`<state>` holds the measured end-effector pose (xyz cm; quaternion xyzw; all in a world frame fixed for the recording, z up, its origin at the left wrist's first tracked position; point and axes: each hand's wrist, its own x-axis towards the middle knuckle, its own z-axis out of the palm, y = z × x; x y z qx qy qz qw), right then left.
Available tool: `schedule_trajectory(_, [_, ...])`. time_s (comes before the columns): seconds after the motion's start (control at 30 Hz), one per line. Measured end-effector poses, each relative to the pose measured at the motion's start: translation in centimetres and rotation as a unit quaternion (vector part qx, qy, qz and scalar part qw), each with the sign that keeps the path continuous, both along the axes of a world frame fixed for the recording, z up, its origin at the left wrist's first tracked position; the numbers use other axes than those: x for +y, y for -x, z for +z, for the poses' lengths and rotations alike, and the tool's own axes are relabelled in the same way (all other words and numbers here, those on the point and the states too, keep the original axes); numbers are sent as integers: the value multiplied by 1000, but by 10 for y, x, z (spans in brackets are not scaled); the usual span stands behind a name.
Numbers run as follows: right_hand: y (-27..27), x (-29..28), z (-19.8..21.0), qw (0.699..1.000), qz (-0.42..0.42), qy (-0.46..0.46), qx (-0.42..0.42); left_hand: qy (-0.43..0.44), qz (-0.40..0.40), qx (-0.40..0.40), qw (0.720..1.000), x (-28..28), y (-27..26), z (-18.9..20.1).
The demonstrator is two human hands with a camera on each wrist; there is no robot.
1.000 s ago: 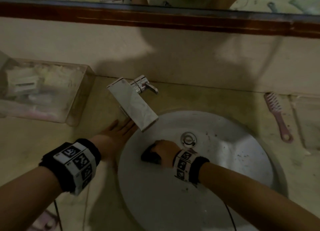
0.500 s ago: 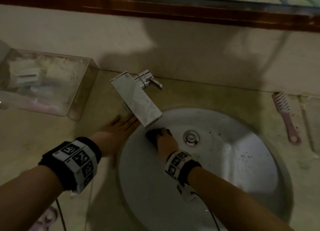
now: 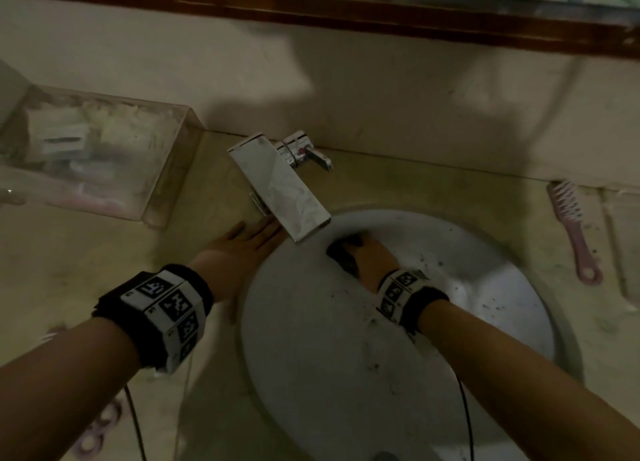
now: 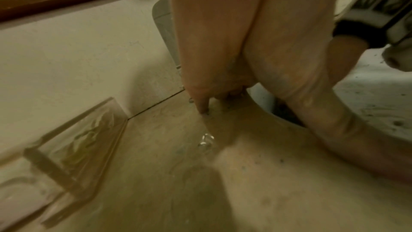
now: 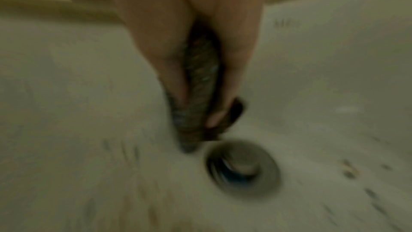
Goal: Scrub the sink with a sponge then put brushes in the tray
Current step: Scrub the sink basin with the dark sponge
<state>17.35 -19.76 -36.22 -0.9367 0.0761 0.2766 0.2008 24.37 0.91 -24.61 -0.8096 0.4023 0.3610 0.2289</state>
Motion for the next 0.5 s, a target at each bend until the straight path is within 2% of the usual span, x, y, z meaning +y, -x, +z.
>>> schedule_trajectory(0.13, [9,13,-12,994,-25,-92,44,15,3,-9,1000,1,0,0])
schedule_trajectory(0.27, [37,18,-23,986,41,-105,119,35,-2,-15,999,5,-1,-4])
schedule_trajectory(0.37, [60,17,-7,972,119,-72,191,57,1,-20,998,9,-1,-9])
schedule_trajectory(0.43, [74,18,4,967,163,-74,180,75,3,-25,997,12,-3,-15])
schedule_trajectory(0.5, [87,27,15,971,187,-77,126,84,-4,-34,996,13,-4,-20])
